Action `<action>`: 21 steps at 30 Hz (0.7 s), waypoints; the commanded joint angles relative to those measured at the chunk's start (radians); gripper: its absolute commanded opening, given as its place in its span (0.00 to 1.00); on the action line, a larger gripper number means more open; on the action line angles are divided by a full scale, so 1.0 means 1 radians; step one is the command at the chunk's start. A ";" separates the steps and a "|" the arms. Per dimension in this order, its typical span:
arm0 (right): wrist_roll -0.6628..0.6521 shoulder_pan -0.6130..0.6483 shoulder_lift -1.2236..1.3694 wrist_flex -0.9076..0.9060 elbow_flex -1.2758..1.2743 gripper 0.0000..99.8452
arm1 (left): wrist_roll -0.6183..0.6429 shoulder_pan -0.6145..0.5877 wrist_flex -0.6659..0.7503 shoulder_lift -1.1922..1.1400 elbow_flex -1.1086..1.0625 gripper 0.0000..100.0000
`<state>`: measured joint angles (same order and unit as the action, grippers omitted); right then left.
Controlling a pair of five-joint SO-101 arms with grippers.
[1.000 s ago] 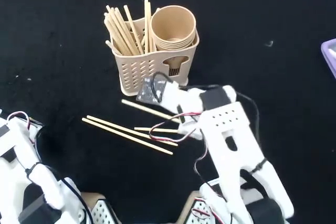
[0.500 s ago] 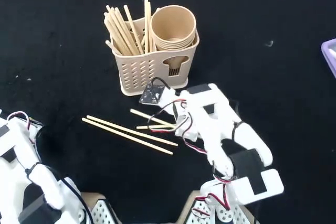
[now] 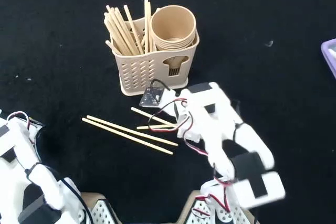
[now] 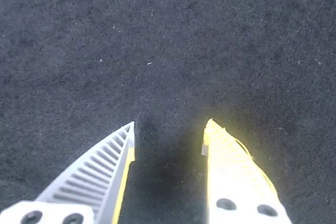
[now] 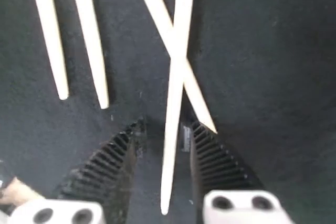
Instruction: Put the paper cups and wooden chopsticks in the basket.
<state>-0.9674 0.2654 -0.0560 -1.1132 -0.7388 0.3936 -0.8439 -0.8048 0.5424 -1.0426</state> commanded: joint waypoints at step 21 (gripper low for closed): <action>-0.012 0.057 -0.188 0.135 -0.147 0.33 | -0.005 -0.007 0.014 0.005 0.005 0.21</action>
<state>-0.9674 0.3130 -0.1895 -0.9981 -0.8922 0.3936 -0.8439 -0.8048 0.5424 -1.0426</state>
